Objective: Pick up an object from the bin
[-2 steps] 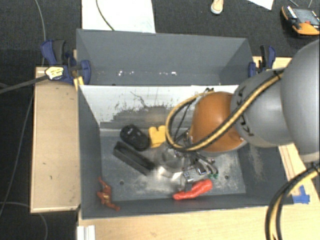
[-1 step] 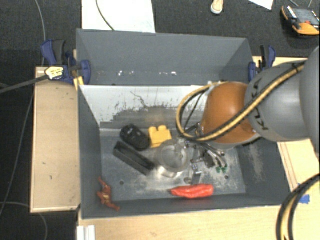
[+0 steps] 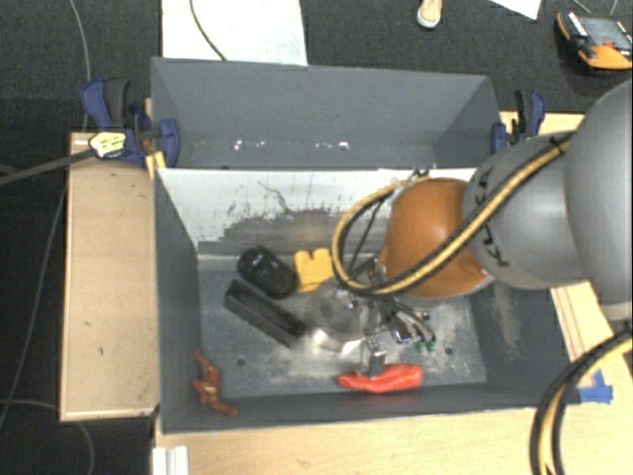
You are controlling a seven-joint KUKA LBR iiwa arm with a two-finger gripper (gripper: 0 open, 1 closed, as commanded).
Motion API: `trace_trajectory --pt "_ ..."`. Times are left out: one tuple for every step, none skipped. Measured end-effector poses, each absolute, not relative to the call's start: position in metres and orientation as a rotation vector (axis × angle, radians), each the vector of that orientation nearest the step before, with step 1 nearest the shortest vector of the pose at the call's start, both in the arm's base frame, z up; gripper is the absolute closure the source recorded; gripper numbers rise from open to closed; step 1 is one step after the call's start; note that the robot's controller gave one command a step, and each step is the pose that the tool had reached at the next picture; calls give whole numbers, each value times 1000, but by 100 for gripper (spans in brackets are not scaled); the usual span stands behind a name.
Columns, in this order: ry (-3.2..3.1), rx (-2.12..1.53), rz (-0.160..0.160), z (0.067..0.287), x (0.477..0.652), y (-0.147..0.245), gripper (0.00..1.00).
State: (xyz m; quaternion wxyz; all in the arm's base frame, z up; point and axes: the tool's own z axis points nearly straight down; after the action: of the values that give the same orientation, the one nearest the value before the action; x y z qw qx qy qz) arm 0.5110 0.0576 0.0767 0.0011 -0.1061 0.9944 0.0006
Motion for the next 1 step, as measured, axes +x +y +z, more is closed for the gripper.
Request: trace_trajectory --pt "3098 -467 -9 71 521 56 0"
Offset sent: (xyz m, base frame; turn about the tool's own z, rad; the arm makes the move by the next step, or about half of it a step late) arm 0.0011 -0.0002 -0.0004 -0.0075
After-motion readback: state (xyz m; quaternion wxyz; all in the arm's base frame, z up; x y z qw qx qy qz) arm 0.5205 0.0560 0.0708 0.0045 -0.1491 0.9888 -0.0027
